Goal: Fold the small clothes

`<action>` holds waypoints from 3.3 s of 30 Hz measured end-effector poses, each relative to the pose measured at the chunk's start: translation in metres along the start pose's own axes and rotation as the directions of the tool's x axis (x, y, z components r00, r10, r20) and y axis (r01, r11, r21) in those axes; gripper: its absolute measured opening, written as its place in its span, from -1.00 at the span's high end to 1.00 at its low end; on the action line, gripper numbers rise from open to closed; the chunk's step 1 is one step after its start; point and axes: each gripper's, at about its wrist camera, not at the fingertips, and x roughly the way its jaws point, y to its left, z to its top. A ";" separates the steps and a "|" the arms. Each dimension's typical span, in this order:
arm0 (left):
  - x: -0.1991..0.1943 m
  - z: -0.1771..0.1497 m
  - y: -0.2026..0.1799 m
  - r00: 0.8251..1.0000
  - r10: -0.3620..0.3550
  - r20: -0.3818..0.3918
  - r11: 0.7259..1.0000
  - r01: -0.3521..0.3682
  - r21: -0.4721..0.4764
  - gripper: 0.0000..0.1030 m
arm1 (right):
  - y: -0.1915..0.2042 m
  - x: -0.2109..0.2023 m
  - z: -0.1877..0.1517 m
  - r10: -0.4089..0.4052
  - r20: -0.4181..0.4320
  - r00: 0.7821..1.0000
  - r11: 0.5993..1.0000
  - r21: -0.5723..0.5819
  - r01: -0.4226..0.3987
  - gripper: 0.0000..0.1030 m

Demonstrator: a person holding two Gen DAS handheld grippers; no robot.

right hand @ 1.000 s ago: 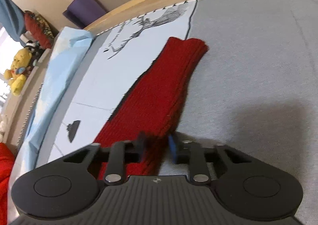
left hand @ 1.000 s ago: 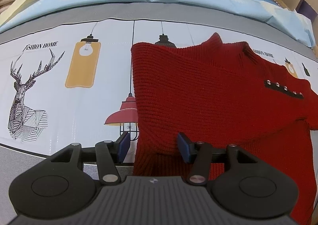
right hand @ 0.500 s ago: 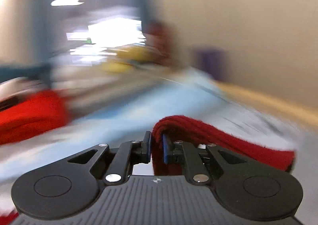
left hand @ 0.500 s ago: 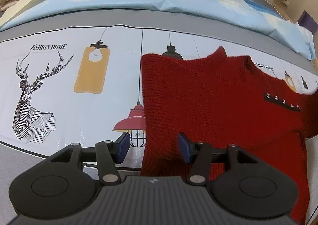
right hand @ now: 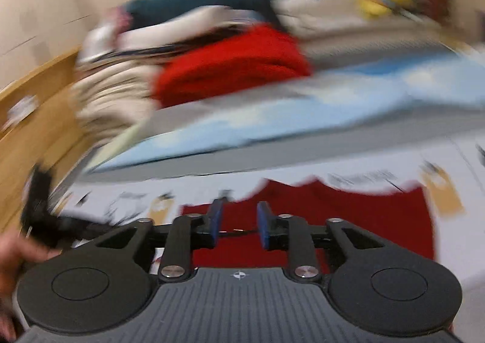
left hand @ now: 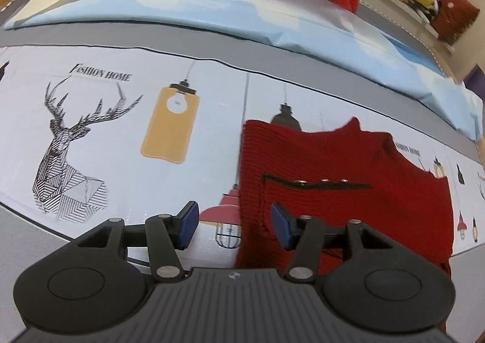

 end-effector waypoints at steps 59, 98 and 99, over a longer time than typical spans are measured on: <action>-0.265 -0.356 0.023 0.932 -0.125 0.340 0.974 0.050 0.220 0.31 | -0.029 -0.328 -0.227 -0.313 0.315 0.896 0.948 0.055 0.312 0.12; -0.107 -0.351 0.111 0.997 -0.069 0.038 0.991 0.073 -0.116 0.29 | -0.189 -0.193 -0.271 -0.367 -0.300 0.881 0.858 0.258 0.445 0.11; -0.107 -0.350 0.112 0.997 -0.067 0.038 0.990 0.071 -0.124 0.29 | -0.187 -0.191 -0.271 -0.376 -0.299 0.877 0.858 0.244 0.451 0.11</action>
